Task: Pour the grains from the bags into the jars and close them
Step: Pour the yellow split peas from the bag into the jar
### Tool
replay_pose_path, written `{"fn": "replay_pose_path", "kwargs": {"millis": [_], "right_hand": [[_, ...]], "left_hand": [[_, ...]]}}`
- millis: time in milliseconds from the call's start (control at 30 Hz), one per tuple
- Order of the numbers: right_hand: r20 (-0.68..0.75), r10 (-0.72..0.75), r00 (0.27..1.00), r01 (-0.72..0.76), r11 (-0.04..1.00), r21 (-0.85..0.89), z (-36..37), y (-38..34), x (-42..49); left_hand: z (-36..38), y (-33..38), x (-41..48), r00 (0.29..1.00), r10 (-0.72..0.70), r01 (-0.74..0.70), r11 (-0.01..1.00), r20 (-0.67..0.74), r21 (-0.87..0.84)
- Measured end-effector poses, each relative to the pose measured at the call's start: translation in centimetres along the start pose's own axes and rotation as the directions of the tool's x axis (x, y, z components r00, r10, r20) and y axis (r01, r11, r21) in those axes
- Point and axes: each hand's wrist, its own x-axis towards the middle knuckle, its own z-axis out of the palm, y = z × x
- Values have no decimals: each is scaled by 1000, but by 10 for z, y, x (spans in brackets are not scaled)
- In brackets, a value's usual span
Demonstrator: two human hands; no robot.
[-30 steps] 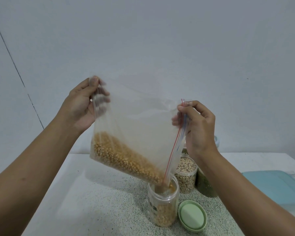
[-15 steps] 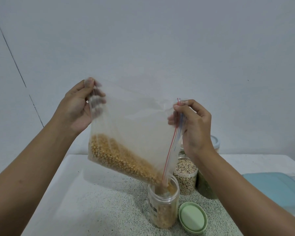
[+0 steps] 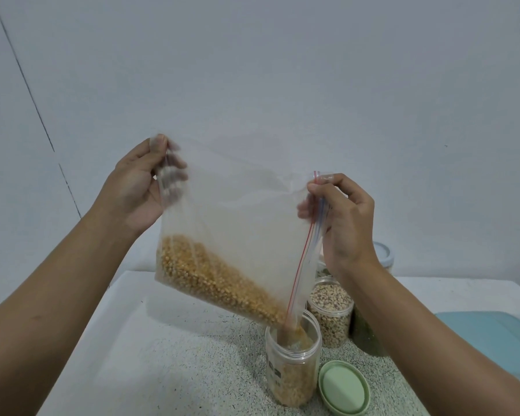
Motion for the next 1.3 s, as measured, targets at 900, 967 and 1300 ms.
{"fn": "replay_pose_path", "kwargs": {"millis": [900, 967, 1300], "right_hand": [[20, -10, 1000, 10, 1000, 30, 14, -2, -4], [22, -11, 1000, 11, 999, 31, 16, -3, -4], [10, -10, 1000, 9, 999, 38, 18, -5, -7]], "left_hand": [[-3, 17, 2, 999, 50, -50, 998, -1, 29], [-3, 20, 1, 998, 57, -57, 998, -1, 32], [-2, 23, -2, 999, 53, -53, 998, 1, 19]]}}
